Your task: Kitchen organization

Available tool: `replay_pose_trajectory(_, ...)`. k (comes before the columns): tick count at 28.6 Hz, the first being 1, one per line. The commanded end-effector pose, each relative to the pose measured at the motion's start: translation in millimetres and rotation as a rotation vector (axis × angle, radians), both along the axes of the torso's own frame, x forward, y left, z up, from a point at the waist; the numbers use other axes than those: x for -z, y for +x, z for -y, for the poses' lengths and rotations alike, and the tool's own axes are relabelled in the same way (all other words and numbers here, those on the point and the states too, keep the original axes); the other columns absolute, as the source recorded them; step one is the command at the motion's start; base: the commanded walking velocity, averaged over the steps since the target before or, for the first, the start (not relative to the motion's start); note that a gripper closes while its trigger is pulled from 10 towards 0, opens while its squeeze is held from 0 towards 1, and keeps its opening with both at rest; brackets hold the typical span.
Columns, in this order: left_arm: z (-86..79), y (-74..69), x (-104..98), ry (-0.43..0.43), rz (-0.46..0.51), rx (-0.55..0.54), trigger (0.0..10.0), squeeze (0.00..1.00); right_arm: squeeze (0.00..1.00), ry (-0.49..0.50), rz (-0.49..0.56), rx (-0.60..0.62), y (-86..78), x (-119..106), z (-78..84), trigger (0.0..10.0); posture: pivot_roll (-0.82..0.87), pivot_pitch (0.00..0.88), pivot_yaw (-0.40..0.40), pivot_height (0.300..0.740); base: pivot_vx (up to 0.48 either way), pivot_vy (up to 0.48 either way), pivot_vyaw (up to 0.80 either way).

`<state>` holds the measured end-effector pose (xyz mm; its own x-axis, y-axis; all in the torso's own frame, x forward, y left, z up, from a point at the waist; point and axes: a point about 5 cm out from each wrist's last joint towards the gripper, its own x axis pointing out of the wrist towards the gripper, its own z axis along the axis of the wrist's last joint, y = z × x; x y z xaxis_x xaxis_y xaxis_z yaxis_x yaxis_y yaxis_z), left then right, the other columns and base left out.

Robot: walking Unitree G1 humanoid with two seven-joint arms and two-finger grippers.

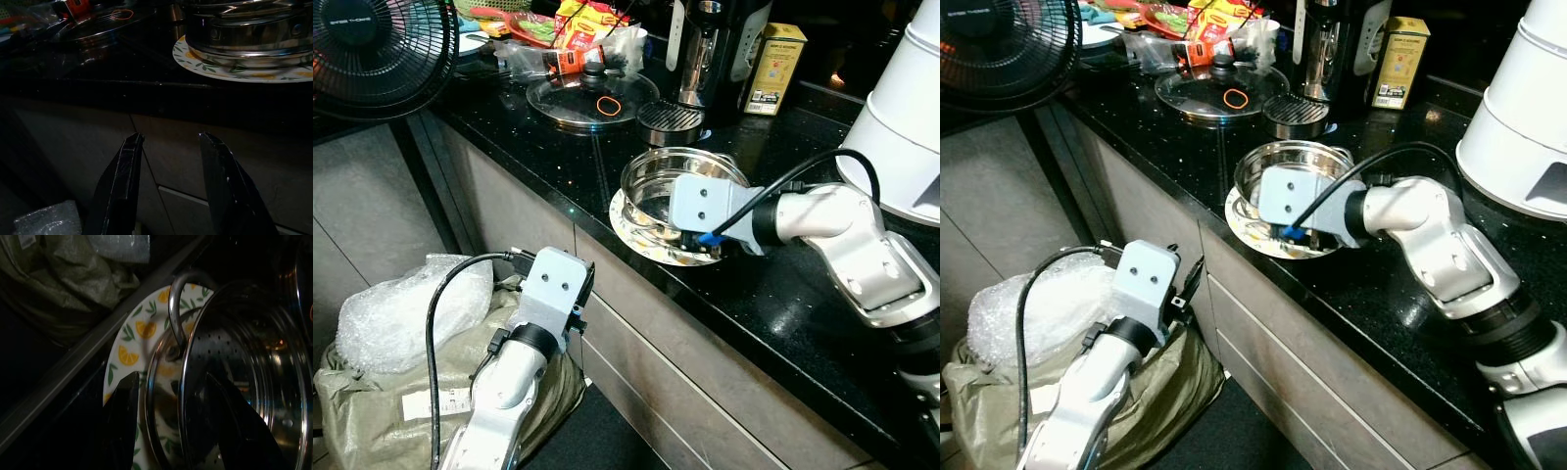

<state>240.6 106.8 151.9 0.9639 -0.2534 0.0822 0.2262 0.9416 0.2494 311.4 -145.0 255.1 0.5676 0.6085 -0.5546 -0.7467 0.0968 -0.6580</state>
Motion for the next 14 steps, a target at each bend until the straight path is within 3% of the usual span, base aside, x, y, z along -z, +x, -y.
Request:
replay_pose_trajectory(1,0.4,-0.2,1.9,0.001,-0.009,0.005,10.0,0.0,0.0,-0.033,-0.014,0.01,-0.3,2.4,2.7,10.0,0.08,0.011,-0.03,0.74,0.0,0.0,0.0)
replay_pose_trajectory(5,-0.1,0.0,1.8,-0.001,-0.008,0.004,10.0,0.0,0.0,-0.056,-0.017,0.034,0.4,2.3,5.6,10.0,0.08,0.013,-0.032,0.74,0.0,0.0,0.0)
replay_pose_trajectory(6,-0.2,0.0,1.8,-0.001,-0.008,0.003,10.0,0.0,0.0,-0.066,-0.011,0.066,2.3,1.5,8.1,5.7,0.08,0.013,-0.032,0.74,0.0,0.0,0.0)
replay_pose_trajectory(7,-0.2,0.0,1.8,-0.001,-0.008,0.003,10.0,0.0,0.0,-0.075,-0.01,0.079,3.0,1.5,9.3,5.7,0.08,0.013,-0.032,0.74,0.0,0.0,0.0)
replay_pose_trajectory(8,-0.2,0.1,1.8,-0.002,-0.008,0.003,10.0,0.0,0.0,-0.085,-0.017,0.087,2.9,2.2,10.7,0.0,0.08,0.013,-0.032,0.74,0.0,0.0,0.0)
replay_pose_trajectory(14,0.4,0.9,1.9,-0.004,-0.009,0.003,10.0,0.0,0.0,-0.107,-0.038,0.094,1.7,4.6,13.3,0.0,0.07,0.011,-0.032,0.74,0.0,0.0,0.0)
